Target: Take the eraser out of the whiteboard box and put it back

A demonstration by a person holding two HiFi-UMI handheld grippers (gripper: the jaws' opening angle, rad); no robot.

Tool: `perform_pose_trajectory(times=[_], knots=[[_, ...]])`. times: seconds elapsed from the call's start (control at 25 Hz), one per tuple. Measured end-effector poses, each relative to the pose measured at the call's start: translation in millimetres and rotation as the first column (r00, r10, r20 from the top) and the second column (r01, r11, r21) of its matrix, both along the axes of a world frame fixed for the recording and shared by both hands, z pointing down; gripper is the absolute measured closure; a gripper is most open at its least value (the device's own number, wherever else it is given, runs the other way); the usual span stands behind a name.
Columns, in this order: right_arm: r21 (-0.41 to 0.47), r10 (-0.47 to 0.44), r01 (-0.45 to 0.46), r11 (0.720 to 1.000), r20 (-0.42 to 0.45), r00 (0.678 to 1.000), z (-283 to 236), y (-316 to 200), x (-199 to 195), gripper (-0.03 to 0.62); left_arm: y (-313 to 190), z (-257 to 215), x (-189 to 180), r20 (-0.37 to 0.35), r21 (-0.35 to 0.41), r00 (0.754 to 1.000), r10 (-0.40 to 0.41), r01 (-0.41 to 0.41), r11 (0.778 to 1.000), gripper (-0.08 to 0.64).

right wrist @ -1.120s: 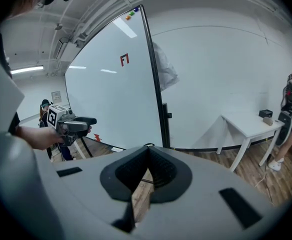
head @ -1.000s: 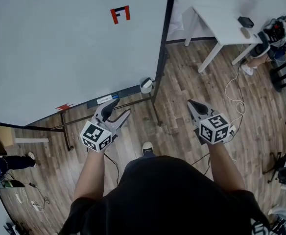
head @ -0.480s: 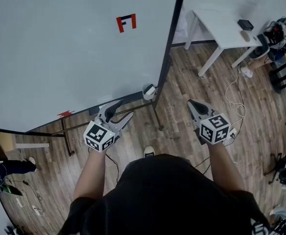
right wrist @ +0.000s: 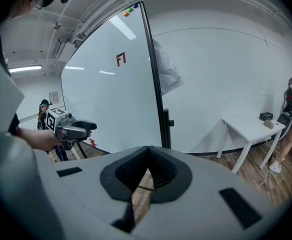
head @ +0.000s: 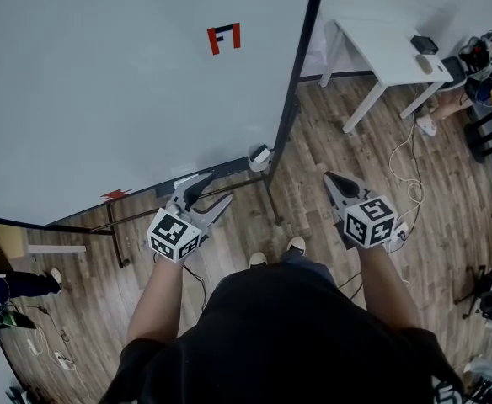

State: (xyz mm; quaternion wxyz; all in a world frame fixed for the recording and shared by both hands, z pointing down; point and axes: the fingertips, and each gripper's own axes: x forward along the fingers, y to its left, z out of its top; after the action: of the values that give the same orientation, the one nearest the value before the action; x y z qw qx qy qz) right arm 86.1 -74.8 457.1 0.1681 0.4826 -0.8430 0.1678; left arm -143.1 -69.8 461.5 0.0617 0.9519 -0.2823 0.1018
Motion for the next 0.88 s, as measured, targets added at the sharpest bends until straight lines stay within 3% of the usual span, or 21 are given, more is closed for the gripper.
perform_pose_trajectory(times=[0.88], knots=[[-0.007,-0.083,0.083,0.997,0.000,0.997,14,-27,4,0.598,-8,16,17,0.046,-0.025,0.998,-0.035,0.036,0.999,0.319]])
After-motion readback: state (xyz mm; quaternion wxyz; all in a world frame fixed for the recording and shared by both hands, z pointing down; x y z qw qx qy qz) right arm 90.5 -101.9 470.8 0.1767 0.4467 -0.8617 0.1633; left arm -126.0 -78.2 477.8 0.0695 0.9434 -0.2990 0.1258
